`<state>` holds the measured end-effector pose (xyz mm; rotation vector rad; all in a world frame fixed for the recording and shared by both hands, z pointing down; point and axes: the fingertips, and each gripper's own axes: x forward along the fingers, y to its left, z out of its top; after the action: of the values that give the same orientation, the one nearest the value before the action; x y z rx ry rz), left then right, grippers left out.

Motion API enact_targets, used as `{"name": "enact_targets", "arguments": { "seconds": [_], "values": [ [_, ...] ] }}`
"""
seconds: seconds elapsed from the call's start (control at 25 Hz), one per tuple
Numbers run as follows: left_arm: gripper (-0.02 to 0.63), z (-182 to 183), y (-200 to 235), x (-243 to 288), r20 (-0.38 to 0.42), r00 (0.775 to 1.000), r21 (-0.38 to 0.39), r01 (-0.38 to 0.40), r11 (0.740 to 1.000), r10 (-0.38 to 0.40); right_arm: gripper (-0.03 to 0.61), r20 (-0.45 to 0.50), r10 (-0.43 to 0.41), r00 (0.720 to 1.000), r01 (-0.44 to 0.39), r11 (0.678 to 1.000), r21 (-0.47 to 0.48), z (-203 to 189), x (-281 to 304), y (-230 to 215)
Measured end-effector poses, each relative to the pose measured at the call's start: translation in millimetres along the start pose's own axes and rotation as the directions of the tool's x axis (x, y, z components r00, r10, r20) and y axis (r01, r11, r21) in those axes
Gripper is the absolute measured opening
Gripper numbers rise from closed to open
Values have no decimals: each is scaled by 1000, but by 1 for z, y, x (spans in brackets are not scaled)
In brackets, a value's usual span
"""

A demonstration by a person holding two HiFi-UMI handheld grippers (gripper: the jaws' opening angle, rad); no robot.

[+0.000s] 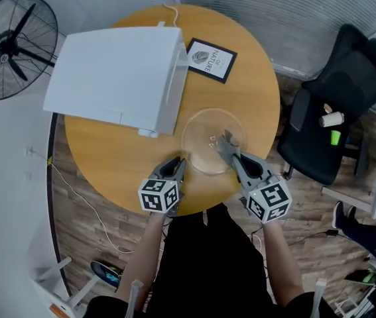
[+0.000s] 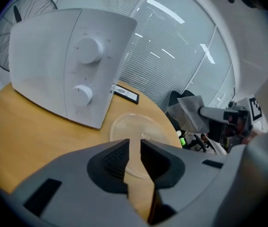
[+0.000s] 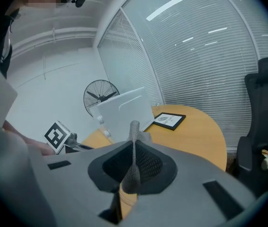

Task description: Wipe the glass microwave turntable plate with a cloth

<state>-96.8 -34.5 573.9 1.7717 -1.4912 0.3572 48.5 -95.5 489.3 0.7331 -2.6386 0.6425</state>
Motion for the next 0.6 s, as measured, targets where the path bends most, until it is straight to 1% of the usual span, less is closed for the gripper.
{"name": "enact_targets", "arguments": {
  "seconds": [0.16, 0.24, 0.32, 0.4, 0.6],
  "values": [
    [72, -16, 17, 14, -26, 999, -109, 35, 993, -38, 21, -21, -20, 1000, 21, 1000, 11, -8, 6, -1],
    [87, -24, 25, 22, -31, 997, -195, 58, 979, -65, 23, -30, -33, 999, 33, 999, 20, -13, 8, -2],
    [97, -31, 31, 30, -34, 996, -277, 75, 958, -88, 22, -41, -44, 998, 45, 999, 27, -18, 9, -3],
    [98, -39, 37, 37, -45, 994, -319, 79, 945, -98, 22, -50, -53, 997, 55, 998, 34, -22, 11, -4],
    [112, -45, 43, 48, -57, 990, -384, 95, 919, -127, 21, -61, -69, 996, 72, 996, 47, -26, 16, -7]
  ]
}}
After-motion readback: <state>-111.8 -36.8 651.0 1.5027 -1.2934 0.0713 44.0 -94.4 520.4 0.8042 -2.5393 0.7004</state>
